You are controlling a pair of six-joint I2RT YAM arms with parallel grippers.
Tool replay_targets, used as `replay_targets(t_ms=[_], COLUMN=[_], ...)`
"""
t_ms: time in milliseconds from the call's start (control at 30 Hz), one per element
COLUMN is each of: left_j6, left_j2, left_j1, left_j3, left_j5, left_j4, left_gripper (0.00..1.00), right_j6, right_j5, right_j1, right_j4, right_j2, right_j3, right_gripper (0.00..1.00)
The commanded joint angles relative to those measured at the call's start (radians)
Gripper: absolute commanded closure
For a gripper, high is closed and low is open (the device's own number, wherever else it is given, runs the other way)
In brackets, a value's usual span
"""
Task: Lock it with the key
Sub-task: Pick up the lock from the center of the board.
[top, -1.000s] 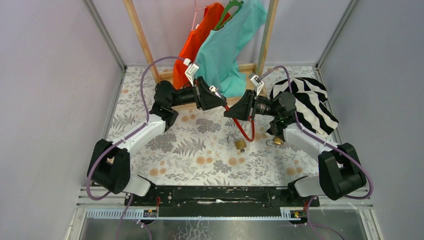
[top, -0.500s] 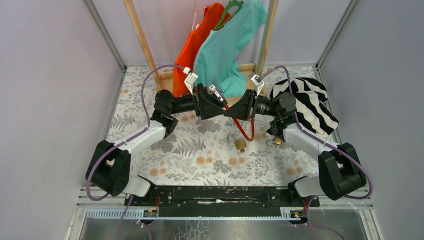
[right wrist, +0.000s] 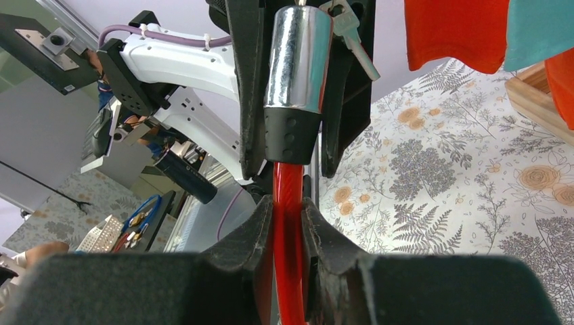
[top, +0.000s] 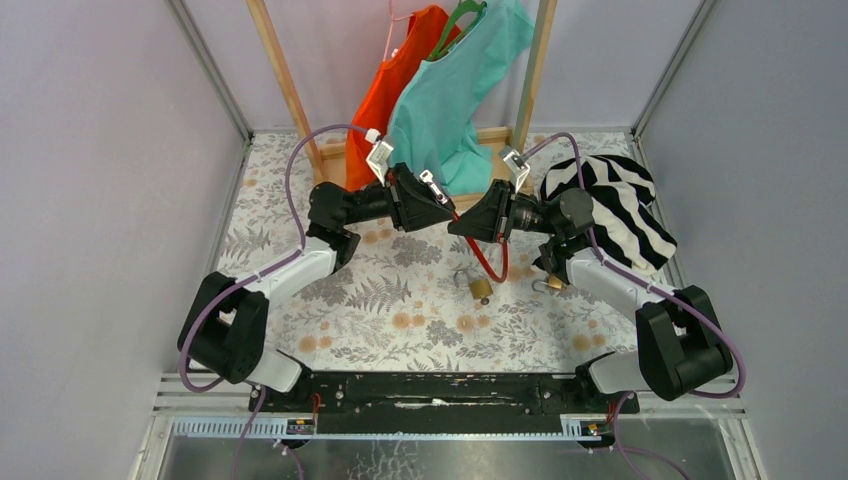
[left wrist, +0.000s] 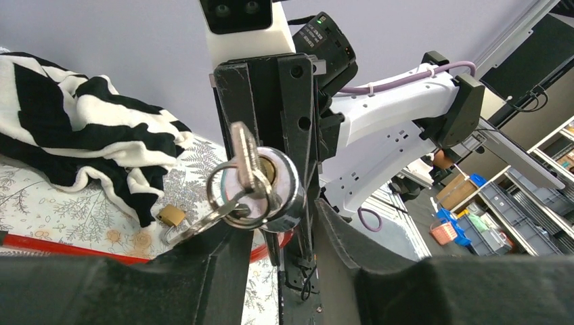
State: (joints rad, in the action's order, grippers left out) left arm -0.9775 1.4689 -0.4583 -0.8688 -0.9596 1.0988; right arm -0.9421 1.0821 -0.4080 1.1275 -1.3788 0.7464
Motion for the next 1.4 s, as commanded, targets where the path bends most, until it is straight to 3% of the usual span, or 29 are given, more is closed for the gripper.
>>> replay_targets(t_ms=[0, 167, 400, 600, 700, 867, 1100, 1367], left_j6=[0.017, 0.172, 0.268, 0.394, 0.451, 0.549, 0.601, 0.623], left_j2=[-0.005, -0.037, -0.036, -0.055, -0.064, -0.086, -0.084, -0.077], left_j1=[-0.009, -0.029, -0.034, -0.034, -0.036, -0.056, -0.097, -0.127], left_j3=[-0.041, -0.139, -0.21, -0.219, -0.229, -0.241, -0.259, -0.28], left_j5=[0.043, 0.154, 0.235, 0.295, 0.314, 0.353, 0.39, 0.427], left_j4=[-0.012, -0.481, -0.7, -0.811, -0.853, -0.917, -0.959, -0.994], left_gripper=[0.6, 0.76, 0.98, 1.0, 1.0, 1.0, 1.0, 1.0], right_j6=[0.061, 0.339, 0.54, 0.678, 0.735, 0.769, 0.729, 0.743], right_j5=[-0.042, -0.134, -0.199, -0.235, -0.275, -0.322, -0.401, -0.512], right_j1=[-0.009, -0.008, -0.014, -0.011, -0.006, 0.0, -0.009, -0.061], right_j4=[0.008, -0.35, -0.592, -0.796, -0.904, -1.038, -1.142, -1.231], right_j2=[0.019, 0.061, 0.056, 0.089, 0.118, 0.12, 0.054, -0.005], right_j3=[0.004, 0.05, 0.105, 0.176, 0.219, 0.347, 0.523, 0.592], right_gripper=[1.0, 0.99, 0.89, 0.47, 0.36, 0.32, 0.34, 0.34])
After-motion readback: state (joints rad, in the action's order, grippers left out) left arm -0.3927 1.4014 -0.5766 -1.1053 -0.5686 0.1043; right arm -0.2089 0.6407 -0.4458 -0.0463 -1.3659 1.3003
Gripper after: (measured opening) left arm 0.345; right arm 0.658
